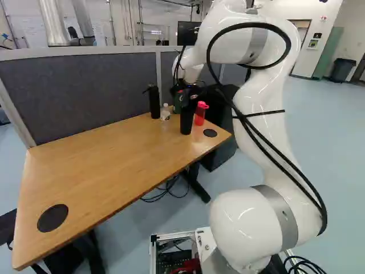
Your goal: Pick up the green bottle from the table
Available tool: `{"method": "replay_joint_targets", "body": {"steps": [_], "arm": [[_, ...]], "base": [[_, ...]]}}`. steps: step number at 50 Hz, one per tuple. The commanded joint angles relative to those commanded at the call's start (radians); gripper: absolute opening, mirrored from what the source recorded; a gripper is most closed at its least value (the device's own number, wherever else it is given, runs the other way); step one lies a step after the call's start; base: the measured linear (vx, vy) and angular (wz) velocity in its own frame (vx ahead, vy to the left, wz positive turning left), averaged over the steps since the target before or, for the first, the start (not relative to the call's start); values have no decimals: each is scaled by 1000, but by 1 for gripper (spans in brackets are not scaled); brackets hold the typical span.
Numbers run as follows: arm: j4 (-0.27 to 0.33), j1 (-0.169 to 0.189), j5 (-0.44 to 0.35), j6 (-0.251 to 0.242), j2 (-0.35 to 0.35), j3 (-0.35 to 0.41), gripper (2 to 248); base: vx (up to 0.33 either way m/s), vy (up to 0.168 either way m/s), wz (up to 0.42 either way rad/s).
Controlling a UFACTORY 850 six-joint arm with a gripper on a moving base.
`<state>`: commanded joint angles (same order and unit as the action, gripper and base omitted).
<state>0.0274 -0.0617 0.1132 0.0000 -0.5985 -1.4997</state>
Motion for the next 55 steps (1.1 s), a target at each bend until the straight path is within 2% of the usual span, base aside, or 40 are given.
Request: {"method": "replay_joint_targets", "body": {"steps": [15, 28, 55], "arm": [[0, -14, 3, 0, -71, -96, 247], [0, -25, 51, 0, -117, -160, 247], [0, -31, 141, 0, -143, -196, 247]], "base": [[0, 0, 0], [0, 0, 0], [0, 0, 0]]}}
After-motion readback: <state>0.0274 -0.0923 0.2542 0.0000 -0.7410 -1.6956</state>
